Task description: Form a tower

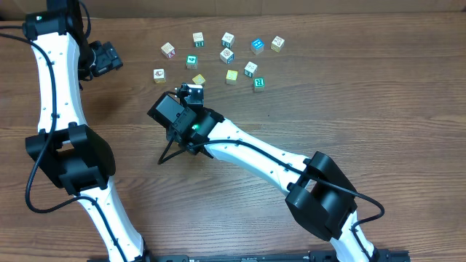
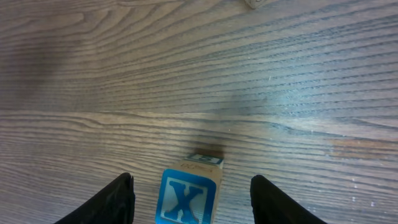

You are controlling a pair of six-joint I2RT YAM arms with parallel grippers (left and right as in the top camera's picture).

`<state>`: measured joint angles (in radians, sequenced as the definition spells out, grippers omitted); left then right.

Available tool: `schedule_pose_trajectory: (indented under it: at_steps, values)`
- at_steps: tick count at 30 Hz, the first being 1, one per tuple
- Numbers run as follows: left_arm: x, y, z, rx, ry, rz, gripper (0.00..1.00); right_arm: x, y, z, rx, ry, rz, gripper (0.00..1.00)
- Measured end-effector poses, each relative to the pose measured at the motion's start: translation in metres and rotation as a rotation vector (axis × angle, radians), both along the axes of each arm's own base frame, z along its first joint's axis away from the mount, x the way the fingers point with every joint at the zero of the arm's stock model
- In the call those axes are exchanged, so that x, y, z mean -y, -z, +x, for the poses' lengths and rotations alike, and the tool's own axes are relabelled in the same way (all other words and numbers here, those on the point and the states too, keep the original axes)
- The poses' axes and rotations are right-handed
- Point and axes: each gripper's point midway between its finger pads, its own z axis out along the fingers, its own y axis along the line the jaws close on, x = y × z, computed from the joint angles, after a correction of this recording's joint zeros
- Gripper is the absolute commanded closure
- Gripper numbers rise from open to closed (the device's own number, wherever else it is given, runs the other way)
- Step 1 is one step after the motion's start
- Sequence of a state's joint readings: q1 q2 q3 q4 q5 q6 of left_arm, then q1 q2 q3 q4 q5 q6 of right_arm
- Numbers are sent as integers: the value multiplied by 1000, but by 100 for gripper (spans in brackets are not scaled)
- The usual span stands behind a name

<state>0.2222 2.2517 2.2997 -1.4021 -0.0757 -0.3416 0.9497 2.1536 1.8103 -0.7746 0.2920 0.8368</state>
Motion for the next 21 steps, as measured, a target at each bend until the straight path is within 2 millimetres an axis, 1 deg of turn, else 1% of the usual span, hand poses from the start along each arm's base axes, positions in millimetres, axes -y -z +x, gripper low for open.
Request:
schedule_pose_trajectory:
  at_steps: [4,9,21]
  values:
    - [0,0,0,0,0,0,0,-2,3,0,0,-3,11,40]
    - [0,0,0,0,0,0,0,-10,3,-4,-22,-25,49,41]
    - [0,0,0,0,0,0,0,-15,6,-12,-70,-55,71,41]
